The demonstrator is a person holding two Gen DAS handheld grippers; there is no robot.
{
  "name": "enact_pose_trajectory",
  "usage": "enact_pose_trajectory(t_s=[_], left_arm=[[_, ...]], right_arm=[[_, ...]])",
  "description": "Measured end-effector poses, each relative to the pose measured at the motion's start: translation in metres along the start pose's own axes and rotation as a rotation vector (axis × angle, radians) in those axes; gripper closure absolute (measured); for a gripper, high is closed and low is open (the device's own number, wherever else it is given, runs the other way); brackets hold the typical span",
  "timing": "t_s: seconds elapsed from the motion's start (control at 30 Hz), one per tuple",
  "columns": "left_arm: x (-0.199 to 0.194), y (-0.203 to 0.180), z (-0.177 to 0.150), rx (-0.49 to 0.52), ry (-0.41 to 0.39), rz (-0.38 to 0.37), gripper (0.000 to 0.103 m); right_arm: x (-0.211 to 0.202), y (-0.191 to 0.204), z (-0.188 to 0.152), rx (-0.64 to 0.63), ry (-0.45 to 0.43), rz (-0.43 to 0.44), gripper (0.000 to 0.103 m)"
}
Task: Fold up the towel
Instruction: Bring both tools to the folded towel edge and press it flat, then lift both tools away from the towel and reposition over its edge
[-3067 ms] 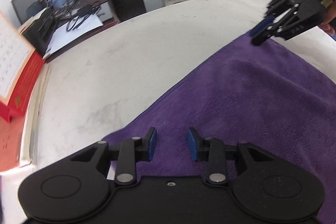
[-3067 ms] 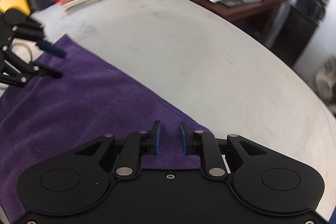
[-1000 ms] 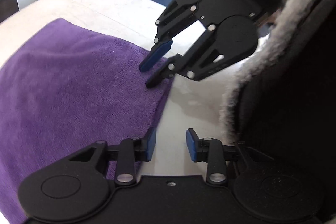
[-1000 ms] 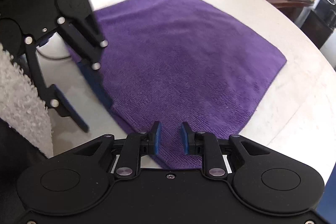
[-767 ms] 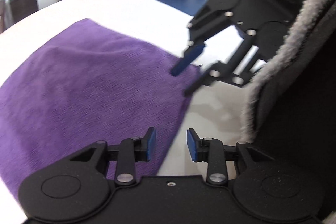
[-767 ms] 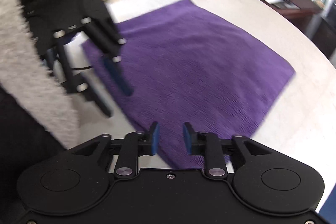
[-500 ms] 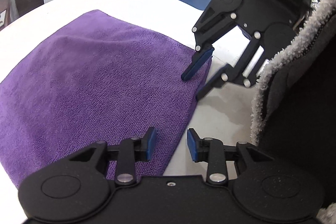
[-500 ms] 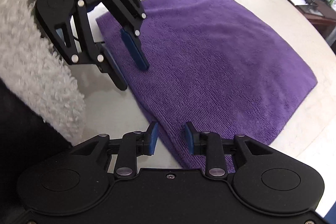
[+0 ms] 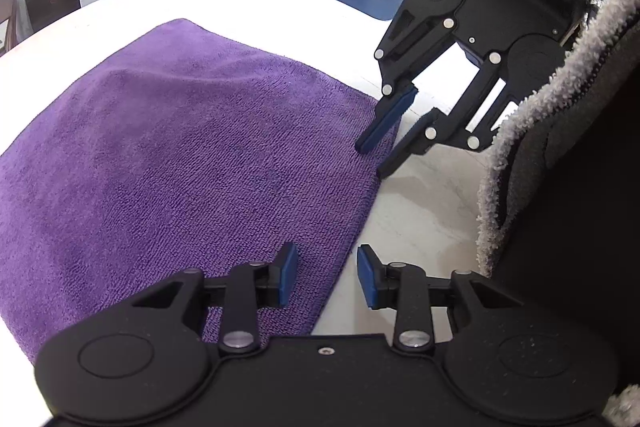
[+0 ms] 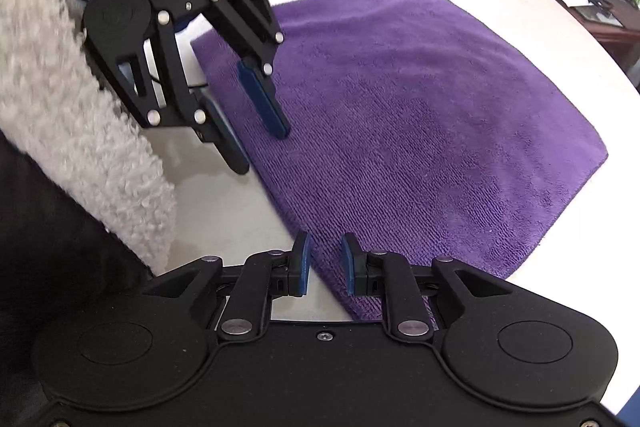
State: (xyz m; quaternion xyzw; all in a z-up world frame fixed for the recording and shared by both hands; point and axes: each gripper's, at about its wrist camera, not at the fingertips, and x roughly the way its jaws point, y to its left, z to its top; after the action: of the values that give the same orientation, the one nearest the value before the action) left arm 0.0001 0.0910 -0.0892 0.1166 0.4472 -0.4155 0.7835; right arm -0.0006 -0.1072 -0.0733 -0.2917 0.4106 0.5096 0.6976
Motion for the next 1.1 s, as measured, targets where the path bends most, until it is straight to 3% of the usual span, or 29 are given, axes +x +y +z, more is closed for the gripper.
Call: enact_pose_trajectory(t_s=[0.1, 0.2, 0.37, 0.47, 0.6, 0.73, 0.87, 1.0, 1.1], left_arm=[[-0.003, 0.002, -0.006, -0.042, -0.016, -0.005, 0.072], [-0.008, 0.006, -0.013, -0.099, -0.021, 0.003, 0.072], [-0.03, 0.011, -0.027, -0.165, -0.031, 0.107, 0.072], [-0.035, 0.024, -0.023, -0.2, -0.059, 0.184, 0.072], [-0.032, 0.041, -0.018, -0.244, -0.074, 0.275, 0.072], [-0.036, 0.049, -0.028, -0.29, -0.079, 0.271, 0.072], [-0.048, 0.053, -0.04, -0.34, -0.097, 0.25, 0.072], [-0.055, 0.062, -0.038, -0.358, -0.077, 0.248, 0.072], [-0.06, 0.073, -0.027, -0.352, -0.091, 0.271, 0.072]], right_arm=[[-0.005, -0.014, -0.005, 0.101, -0.017, -0.007, 0.082], [-0.002, -0.026, -0.02, 0.15, 0.027, -0.042, 0.081], [-0.016, -0.041, -0.031, 0.235, 0.045, -0.073, 0.081], [-0.023, -0.056, -0.014, 0.265, -0.061, -0.103, 0.081], [-0.003, -0.075, 0.025, 0.237, -0.167, -0.11, 0.081], [0.03, -0.096, 0.047, 0.234, -0.175, -0.041, 0.081], [0.031, -0.125, 0.028, 0.291, -0.182, -0.018, 0.087], [0.017, -0.163, 0.006, 0.42, -0.191, -0.087, 0.087], [0.017, -0.177, 0.008, 0.453, -0.174, -0.155, 0.085]])
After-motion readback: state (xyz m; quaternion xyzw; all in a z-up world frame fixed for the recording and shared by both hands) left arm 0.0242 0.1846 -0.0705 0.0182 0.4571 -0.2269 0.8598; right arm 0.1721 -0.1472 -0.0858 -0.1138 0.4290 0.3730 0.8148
